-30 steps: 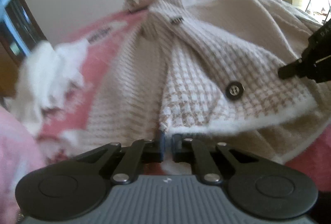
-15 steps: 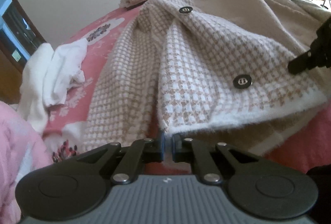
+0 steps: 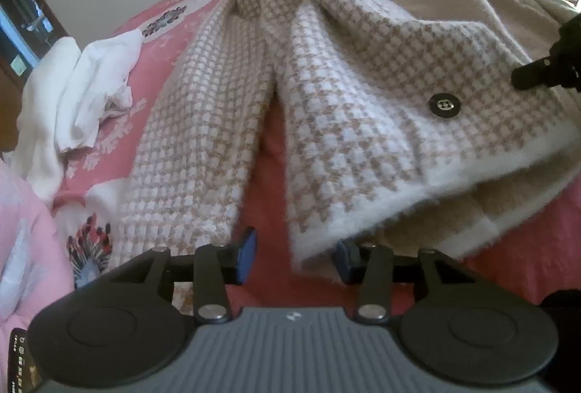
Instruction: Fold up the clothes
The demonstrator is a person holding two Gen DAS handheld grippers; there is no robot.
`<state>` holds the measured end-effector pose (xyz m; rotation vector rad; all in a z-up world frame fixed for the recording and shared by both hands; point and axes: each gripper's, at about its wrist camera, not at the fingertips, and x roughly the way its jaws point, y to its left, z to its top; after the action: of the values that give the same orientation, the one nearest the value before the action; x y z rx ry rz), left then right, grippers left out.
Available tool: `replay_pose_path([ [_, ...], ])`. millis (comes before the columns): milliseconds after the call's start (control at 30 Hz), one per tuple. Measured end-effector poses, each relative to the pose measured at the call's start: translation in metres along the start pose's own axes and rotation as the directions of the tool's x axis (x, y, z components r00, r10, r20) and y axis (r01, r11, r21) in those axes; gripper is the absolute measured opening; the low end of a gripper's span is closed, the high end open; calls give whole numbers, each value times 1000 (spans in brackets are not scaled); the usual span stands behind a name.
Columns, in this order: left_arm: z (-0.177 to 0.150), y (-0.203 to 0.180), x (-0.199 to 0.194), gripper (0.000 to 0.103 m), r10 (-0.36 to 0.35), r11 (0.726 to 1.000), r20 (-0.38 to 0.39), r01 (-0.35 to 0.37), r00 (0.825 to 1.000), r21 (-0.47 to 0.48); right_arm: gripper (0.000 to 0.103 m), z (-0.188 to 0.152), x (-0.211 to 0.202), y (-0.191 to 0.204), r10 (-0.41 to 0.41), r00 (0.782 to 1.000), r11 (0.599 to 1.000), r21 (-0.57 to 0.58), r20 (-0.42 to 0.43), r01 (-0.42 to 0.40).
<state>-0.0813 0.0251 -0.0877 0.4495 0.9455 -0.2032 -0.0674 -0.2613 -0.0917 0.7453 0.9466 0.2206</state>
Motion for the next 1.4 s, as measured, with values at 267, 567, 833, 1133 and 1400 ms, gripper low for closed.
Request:
replay_pose_path([
  [267,1,6,-4,45,-2,1000,7,2,1000,-20,7,-3,10,-4,11,997,999,51,-80,-6],
  [567,3,2,-1,45,-9,1000,23,10,1000,-23,30,20,-34,-12,-21,992,997,77,125,11],
  [833,4,5,6,45,-41,998,24,42,999,-53,45,54,-50,-14,-242,950,965,-52,199,257],
  [1133,7,7,11,45,-56,996,23,58,998,-74,46,88,-66,-49,-468,862,850,-167,196,500],
  [1400,7,7,11,46,-53,996,23,54,998,-67,51,109,-75,-61,-580,783,767,-171,227,618],
])
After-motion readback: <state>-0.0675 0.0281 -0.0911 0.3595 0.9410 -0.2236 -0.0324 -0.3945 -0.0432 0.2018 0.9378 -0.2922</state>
